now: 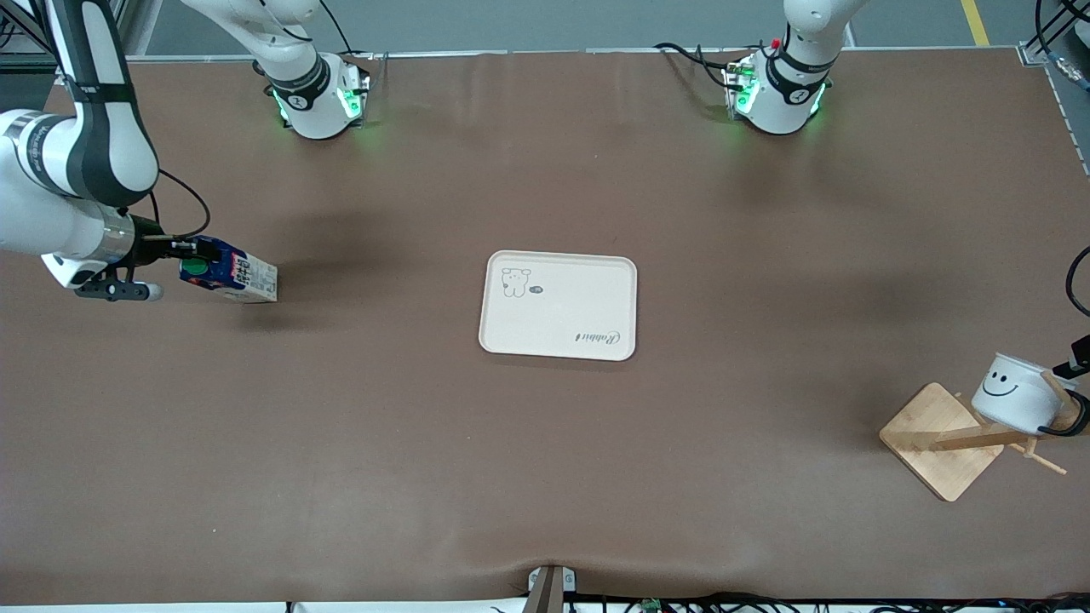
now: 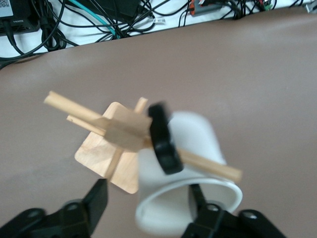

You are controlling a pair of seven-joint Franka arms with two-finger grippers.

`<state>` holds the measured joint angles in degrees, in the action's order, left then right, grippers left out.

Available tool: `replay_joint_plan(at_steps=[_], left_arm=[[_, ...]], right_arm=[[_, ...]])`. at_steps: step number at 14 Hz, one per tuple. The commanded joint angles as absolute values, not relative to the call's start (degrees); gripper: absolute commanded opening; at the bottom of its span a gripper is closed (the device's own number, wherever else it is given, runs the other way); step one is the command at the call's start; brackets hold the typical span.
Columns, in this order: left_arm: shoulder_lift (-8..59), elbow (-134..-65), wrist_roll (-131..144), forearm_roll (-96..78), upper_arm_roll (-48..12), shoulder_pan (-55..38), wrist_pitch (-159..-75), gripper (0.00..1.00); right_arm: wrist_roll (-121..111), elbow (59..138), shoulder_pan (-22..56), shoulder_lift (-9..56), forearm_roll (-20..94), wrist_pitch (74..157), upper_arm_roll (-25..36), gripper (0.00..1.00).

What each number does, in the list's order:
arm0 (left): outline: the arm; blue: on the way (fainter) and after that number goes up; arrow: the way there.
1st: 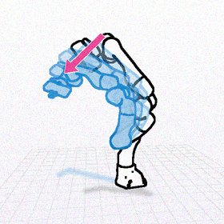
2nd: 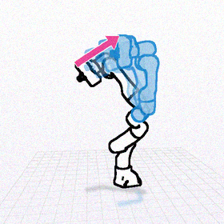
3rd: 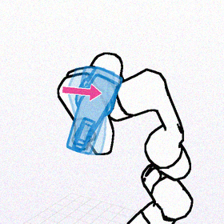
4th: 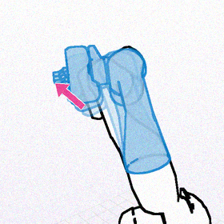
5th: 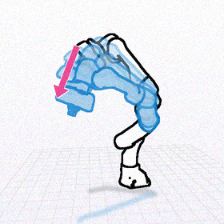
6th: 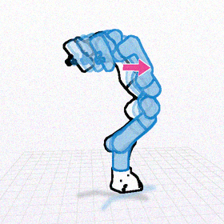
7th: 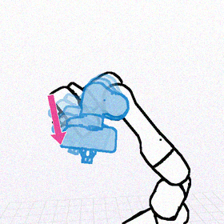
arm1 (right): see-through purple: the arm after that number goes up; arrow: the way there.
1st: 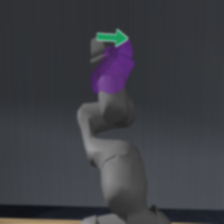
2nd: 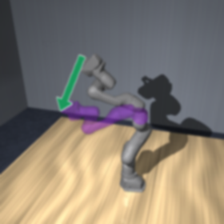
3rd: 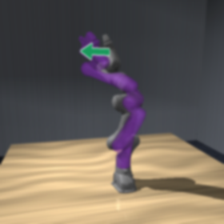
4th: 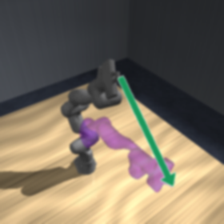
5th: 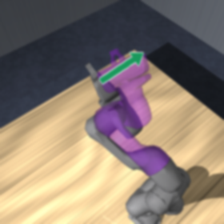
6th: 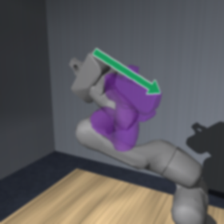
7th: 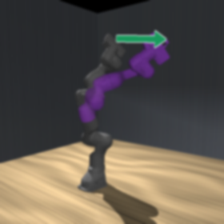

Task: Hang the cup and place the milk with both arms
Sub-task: 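Hang the mug on the stand while the right gripper carries the milk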

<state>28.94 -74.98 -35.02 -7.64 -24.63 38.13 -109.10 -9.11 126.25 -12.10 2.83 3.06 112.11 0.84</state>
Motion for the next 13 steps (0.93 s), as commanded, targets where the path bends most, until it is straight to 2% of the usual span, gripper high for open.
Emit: replay_joint_plan(at_steps=[1, 2, 6, 13], left_arm=[[24.18, -75.41, -23.6, -7.65, -24.52, 33.85, -105.57, 1.0], [22.6, -75.58, -19.12, -6.34, -24.52, 32.1, -103.56, 1.0], [17.94, -75.59, -5.99, -4.57, -24.61, 27.16, -97.57, 1.0], [14.51, -75.85, 0.96, -4.4, -27.51, 26.9, -92.38, 1.0]], right_arm=[[-8.53, 127.27, -13.97, 3.69, 2.55, 113.64, -0.44, 0.86], [-8.61, 127.18, -14.41, 3.95, 2.64, 113.64, -0.44, 1.0], [-8.7, 127.0, -15.56, 4.75, 2.81, 113.47, -0.53, 1.0], [-8.53, 126.48, -15.03, 4.57, 3.25, 111.54, -0.62, 1.0]])
